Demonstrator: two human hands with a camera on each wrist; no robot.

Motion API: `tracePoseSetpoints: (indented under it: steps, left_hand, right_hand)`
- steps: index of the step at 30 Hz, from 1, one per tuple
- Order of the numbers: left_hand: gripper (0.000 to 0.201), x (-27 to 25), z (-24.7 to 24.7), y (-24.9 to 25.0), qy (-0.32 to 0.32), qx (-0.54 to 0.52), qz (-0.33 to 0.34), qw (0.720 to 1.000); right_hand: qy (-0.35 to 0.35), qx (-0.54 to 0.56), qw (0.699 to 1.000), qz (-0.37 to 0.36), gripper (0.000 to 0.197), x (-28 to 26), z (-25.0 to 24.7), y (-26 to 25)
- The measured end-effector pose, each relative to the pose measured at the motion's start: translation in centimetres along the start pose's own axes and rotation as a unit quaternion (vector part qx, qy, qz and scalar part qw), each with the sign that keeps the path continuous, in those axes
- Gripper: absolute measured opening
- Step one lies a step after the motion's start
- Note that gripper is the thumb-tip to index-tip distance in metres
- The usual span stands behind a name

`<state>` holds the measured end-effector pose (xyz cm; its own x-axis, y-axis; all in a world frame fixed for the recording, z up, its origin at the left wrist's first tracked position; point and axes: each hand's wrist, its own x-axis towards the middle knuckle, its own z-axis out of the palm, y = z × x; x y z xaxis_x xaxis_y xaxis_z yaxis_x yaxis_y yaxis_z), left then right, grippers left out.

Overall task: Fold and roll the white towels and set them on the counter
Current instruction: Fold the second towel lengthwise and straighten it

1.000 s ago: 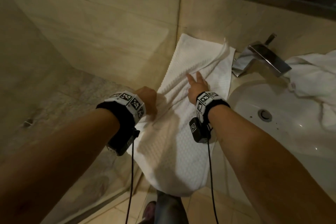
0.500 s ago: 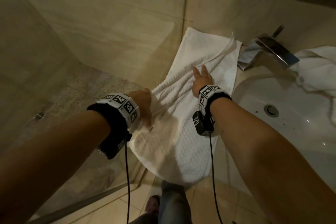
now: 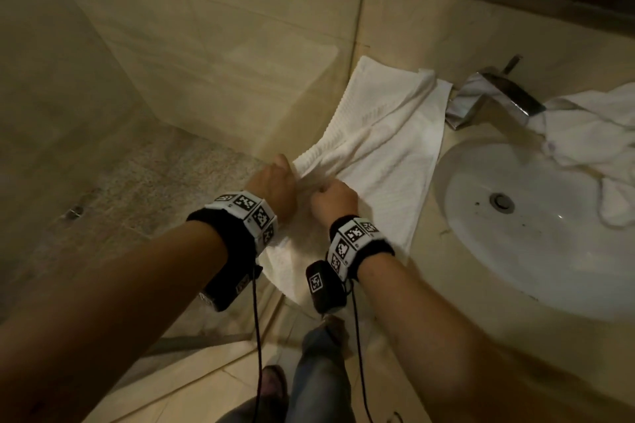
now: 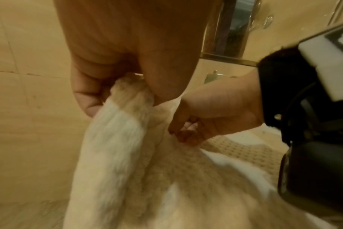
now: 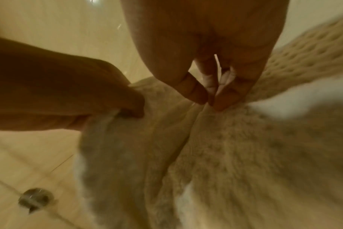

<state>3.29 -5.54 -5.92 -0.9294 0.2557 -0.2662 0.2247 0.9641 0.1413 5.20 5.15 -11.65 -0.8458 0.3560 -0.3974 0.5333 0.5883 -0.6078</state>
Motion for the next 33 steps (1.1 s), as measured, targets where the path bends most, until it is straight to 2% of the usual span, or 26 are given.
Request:
tracePoseSetpoints:
  steps: [2,4,5,6,8,9,10,11,13,16,17,19,20,22,24,25,27,29,31,33]
  left_hand:
    - [0.033,-1.0,-0.7,0.1,0.011,0.012,0.020,1.000]
    - [0.041,-1.8,-1.7,0.8,0.017,0.017,0.061,0.998]
    - [0.044,-2.3,-2.0,1.4,0.018,0.020,0.083,0.996]
    - [0.046,-2.9,-2.3,2.1,0.016,0.019,0.107,0.994]
    - [0.045,-4.0,-2.1,3.9,0.013,0.005,0.150,0.989]
    - [0.044,-4.4,-1.6,4.8,0.005,-0.005,0.169,0.986]
    - [0.045,-4.9,-1.2,5.5,-0.011,-0.013,0.190,0.982]
    - [0.046,-5.2,-0.4,5.9,-0.044,-0.018,0.204,0.978]
    - [0.051,-5.6,1.2,5.9,-0.137,-0.010,0.202,0.970]
    - [0.061,-5.8,3.6,4.1,-0.257,-0.016,0.148,0.955]
    - [0.062,-5.6,4.1,3.3,-0.289,-0.056,0.121,0.948]
    - [0.054,-5.1,4.0,2.0,-0.323,-0.128,0.089,0.933]
    - [0.045,-4.7,3.7,1.5,-0.312,-0.147,0.083,0.935]
    - [0.031,-4.0,2.8,0.8,-0.209,-0.146,0.068,0.965]
    - [0.034,-3.2,2.6,0.1,-0.074,-0.119,0.037,0.989]
    - [0.040,-2.8,2.9,-0.3,-0.037,-0.120,0.014,0.992]
    - [0.051,-2.3,3.9,-0.9,-0.029,-0.118,-0.021,0.992]
    - [0.053,-1.9,5.4,-1.3,-0.043,-0.103,-0.031,0.993]
    - [0.046,-1.8,6.2,-1.5,-0.026,-0.100,-0.026,0.994]
    - [0.036,-1.7,6.3,-1.5,-0.009,-0.098,-0.018,0.995]
  right_hand:
    - [-0.006,0.070,0.997,0.022,0.030,-0.5,0.1,0.4]
    - [-0.033,0.215,0.974,0.061,0.031,-0.8,-0.4,0.8]
    - [-0.050,0.322,0.942,0.080,0.031,-1.2,-0.7,0.9]
    - [-0.062,0.427,0.896,0.105,0.035,-1.7,-1.1,1.3]
    - [-0.108,0.584,0.792,0.141,0.057,-2.3,-2.1,2.1]
    - [-0.142,0.629,0.752,0.140,0.069,-2.8,-2.9,2.5]
    - [-0.149,0.643,0.740,0.129,0.071,-3.2,-3.4,2.8]
    - [-0.140,0.646,0.740,0.123,0.065,-4.1,-4.1,2.9]
    - [-0.102,0.595,0.785,0.140,0.047,-5.5,-4.1,3.4]
    - [-0.061,0.410,0.897,0.154,0.013,-6.9,-3.2,4.3]
    - [-0.041,0.349,0.922,0.162,0.014,-7.0,-3.0,4.7]
    - [-0.016,0.276,0.946,0.169,0.020,-7.1,-3.0,5.2]
    - [0.003,0.261,0.950,0.173,0.018,-7.0,-2.8,5.4]
    - [0.020,0.261,0.950,0.172,0.014,-6.8,-2.6,5.6]
    - [0.029,0.287,0.940,0.184,0.016,-7.0,-2.8,5.7]
    - [0.030,0.279,0.942,0.183,0.020,-6.6,-2.9,5.9]
    - [0.046,0.229,0.955,0.184,0.026,-6.2,-3.3,6.1]
    - [0.075,0.206,0.953,0.209,0.020,-5.9,-3.6,6.3]
    - [0.085,0.184,0.957,0.210,0.016,-5.7,-3.7,6.8]
    - [0.080,0.150,0.965,0.201,0.023,-5.9,-3.6,7.5]
